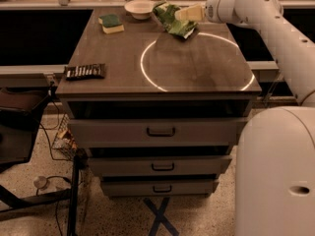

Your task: Move green jalapeno chip bag near rxbar chocolate

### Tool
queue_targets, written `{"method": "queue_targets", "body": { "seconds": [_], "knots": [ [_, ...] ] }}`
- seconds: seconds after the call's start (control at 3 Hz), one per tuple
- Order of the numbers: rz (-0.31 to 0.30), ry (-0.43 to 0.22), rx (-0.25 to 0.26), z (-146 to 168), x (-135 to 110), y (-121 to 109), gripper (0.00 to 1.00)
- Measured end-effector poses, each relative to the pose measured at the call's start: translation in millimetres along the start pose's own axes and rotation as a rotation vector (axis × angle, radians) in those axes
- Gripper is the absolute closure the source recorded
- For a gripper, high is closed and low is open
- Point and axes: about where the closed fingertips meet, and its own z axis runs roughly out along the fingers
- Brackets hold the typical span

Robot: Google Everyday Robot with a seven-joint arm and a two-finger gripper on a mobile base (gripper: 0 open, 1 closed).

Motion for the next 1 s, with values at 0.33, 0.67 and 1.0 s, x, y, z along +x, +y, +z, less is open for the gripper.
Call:
{"method": "queue_targets", "body": {
  "seconds": [0.33,0.67,1.0],
  "knots": [
    [0.004,0.012,-0.005,9,7,6,0.00],
    [0.009,0.011,-0.036,26,18,8,0.00],
    [0.005,0.019,-0.090,56,36,13,0.00]
  ]
}}
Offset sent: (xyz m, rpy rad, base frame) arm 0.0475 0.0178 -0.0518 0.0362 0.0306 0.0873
